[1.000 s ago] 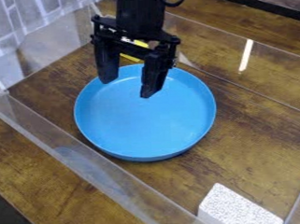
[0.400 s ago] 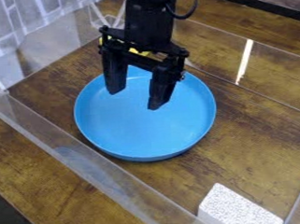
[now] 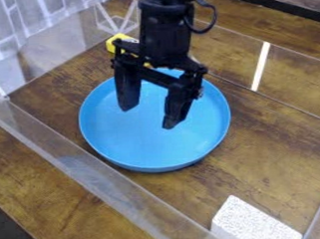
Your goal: Put the white object in the blue tray
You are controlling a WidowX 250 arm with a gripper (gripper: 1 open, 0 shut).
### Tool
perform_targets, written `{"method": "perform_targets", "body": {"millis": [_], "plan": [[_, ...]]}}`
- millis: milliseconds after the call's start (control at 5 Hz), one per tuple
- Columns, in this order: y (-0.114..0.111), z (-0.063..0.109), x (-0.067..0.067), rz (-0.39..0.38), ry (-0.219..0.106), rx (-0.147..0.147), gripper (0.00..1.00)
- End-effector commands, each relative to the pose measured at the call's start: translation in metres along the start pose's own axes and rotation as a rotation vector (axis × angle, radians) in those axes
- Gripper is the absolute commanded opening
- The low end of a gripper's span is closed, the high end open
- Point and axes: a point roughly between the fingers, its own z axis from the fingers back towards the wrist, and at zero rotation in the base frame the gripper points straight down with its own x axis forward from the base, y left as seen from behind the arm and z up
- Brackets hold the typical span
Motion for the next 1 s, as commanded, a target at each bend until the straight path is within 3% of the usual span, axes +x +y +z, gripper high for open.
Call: {"method": "perform_targets", "body": {"millis": [0, 400, 800], "plan": [[-0.019, 0.005, -0.003, -0.045, -0.041, 0.001, 1.0], [-0.069, -0.004, -0.002, -0.126, -0.068, 0.016, 1.0], [-0.096, -0.036, 0.013, -0.216, -0.083, 0.045, 1.0]]}}
